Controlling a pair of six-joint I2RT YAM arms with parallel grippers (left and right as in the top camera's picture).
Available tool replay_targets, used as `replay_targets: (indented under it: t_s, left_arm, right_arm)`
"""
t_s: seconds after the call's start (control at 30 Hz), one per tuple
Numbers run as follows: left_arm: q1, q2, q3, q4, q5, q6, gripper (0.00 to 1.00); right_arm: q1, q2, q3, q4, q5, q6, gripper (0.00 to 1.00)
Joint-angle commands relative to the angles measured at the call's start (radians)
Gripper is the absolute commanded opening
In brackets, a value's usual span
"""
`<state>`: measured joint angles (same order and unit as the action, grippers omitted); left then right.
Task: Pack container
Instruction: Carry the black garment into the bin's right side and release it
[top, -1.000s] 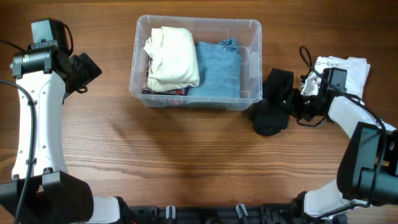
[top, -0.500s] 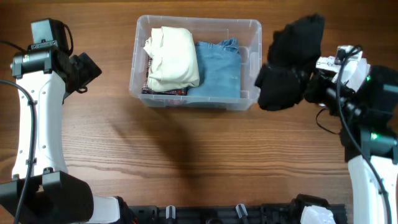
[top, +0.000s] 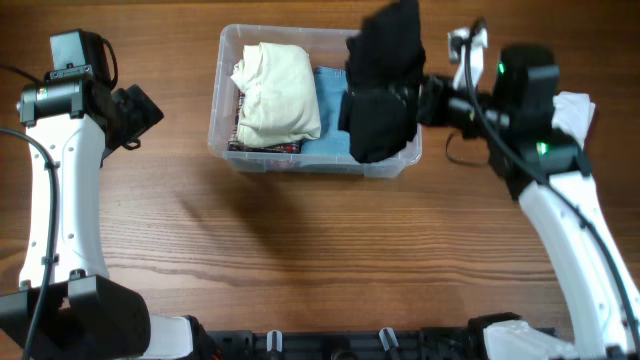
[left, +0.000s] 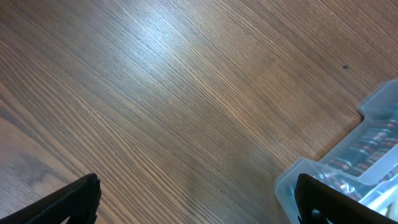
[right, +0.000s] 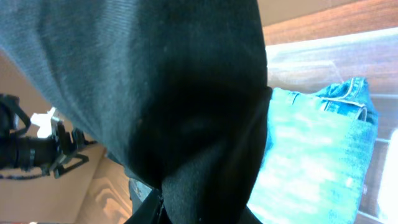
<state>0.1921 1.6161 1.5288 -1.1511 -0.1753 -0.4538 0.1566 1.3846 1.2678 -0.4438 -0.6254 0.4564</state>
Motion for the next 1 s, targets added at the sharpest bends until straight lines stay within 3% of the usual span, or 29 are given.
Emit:
replay_targets:
  t_s: [0.0, 0.23, 0.4, 0.6, 0.67, 0.77, 0.8, 0.9, 0.97]
  left_arm:
    - [0.005, -0.013, -0.003, 0.002, -0.005, 0.002, 1.00]
    - [0.005, -0.013, -0.003, 0.002, -0.005, 0.002, 1.00]
    - [0.005, -0.013, -0.003, 0.002, -0.005, 0.002, 1.00]
    - [0.005, -0.013, -0.003, 0.002, -0.005, 0.002, 1.00]
    - [0.005, -0.013, -0.003, 0.002, -0.005, 0.002, 1.00]
    - [0.005, -0.013, -0.003, 0.002, -0.005, 0.002, 1.00]
    - [0.005, -0.013, -0.003, 0.002, -0.005, 0.002, 1.00]
    - [0.005, -0.013, -0.003, 0.002, -0.005, 0.002, 1.00]
    - [0.005, -0.013, -0.003, 0.002, -0.005, 0.002, 1.00]
  right_arm:
    - [0.010, 0.129, 0.200, -0.094, 0.026, -0.024, 0.19]
    - [0.015, 0.334, 0.470, -0.355, 0.200, -0.146, 0.20]
    - [0.039, 0.480, 0.472, -0.413, 0.200, -0.183, 0.20]
    - [0.067, 0.620, 0.472, -0.432, 0.256, -0.090, 0.17]
    - [0.067, 0.634, 0.471, -0.444, 0.290, -0.082, 0.36]
    - [0.067, 0.615, 0.481, -0.445, 0.309, -0.086, 0.52]
    - [0.067, 0.594, 0.492, -0.461, 0.354, -0.072, 0.54]
    - [0.069, 0.512, 0.515, -0.489, 0.450, -0.073, 0.49]
    - [0.079, 0.451, 0.515, -0.493, 0.454, -0.087, 0.37]
